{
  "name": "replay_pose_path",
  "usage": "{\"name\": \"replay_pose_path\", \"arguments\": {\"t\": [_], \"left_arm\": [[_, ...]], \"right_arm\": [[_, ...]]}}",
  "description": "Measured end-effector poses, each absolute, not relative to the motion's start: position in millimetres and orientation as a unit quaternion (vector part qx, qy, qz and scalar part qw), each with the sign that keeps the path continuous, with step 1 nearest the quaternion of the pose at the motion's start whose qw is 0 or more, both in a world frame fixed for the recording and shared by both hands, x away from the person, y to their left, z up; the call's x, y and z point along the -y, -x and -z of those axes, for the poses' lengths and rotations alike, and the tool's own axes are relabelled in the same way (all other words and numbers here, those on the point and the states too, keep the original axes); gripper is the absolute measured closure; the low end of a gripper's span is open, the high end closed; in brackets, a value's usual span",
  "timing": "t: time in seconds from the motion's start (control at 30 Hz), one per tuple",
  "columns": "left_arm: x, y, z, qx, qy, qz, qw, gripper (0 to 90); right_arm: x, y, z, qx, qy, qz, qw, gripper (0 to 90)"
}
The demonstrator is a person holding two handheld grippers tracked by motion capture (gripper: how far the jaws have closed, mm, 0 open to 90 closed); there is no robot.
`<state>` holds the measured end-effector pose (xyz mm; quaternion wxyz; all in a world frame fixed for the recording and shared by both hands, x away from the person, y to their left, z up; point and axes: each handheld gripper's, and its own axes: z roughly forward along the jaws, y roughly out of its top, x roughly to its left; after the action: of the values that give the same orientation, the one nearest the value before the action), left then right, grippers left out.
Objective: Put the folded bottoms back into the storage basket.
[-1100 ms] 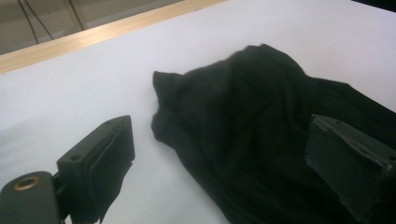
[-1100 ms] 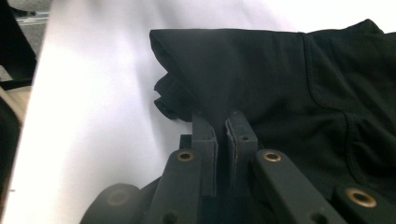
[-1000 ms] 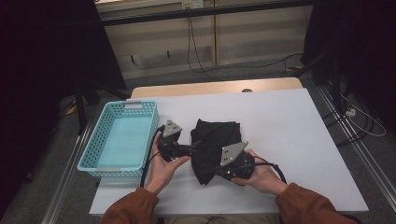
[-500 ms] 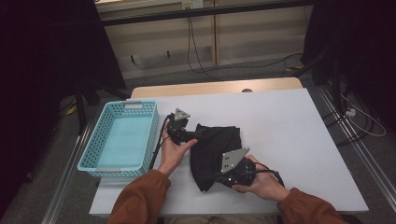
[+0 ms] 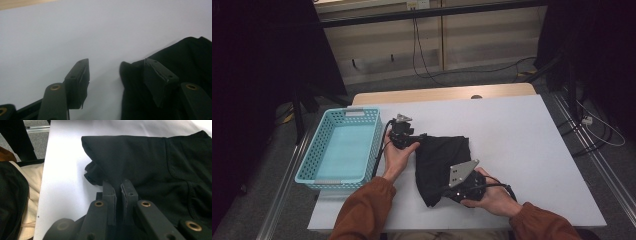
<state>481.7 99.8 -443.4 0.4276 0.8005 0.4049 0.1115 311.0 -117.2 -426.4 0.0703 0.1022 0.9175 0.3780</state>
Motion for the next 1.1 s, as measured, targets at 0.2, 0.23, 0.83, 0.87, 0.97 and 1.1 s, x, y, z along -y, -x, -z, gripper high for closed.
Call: {"name": "replay_pose_path", "arguments": {"t": [0.2, 0.23, 0.83, 0.87, 0.97, 1.1], "left_arm": [[-89.6, -478.4, 455.8, -0.414, -0.812, -0.117, 0.396, 44.8], [-89.6, -479.0, 457.1, -0.415, -0.812, -0.115, 0.394, 44.8], [-83.9, -477.4, 461.8, -0.389, -0.823, -0.089, 0.405, 47.3], [-83.5, -476.8, 461.6, -0.383, -0.825, -0.083, 0.406, 50.7], [-79.8, -473.3, 460.5, -0.384, -0.826, -0.070, 0.406, 58.3], [-78.8, -471.1, 461.1, -0.383, -0.824, -0.053, 0.415, 67.0]], "right_arm": [[115.4, -309.9, 427.3, -0.920, -0.099, -0.373, 0.072, 85.0], [115.5, -309.5, 427.2, -0.920, -0.098, -0.372, 0.074, 85.0], [116.1, -311.2, 428.2, -0.920, -0.097, -0.372, 0.071, 84.9], [115.9, -311.1, 428.4, -0.921, -0.097, -0.371, 0.071, 85.0], [115.2, -311.3, 429.0, -0.922, -0.095, -0.369, 0.071, 84.9], [115.0, -311.0, 429.1, -0.922, -0.096, -0.369, 0.071, 84.9]]}}
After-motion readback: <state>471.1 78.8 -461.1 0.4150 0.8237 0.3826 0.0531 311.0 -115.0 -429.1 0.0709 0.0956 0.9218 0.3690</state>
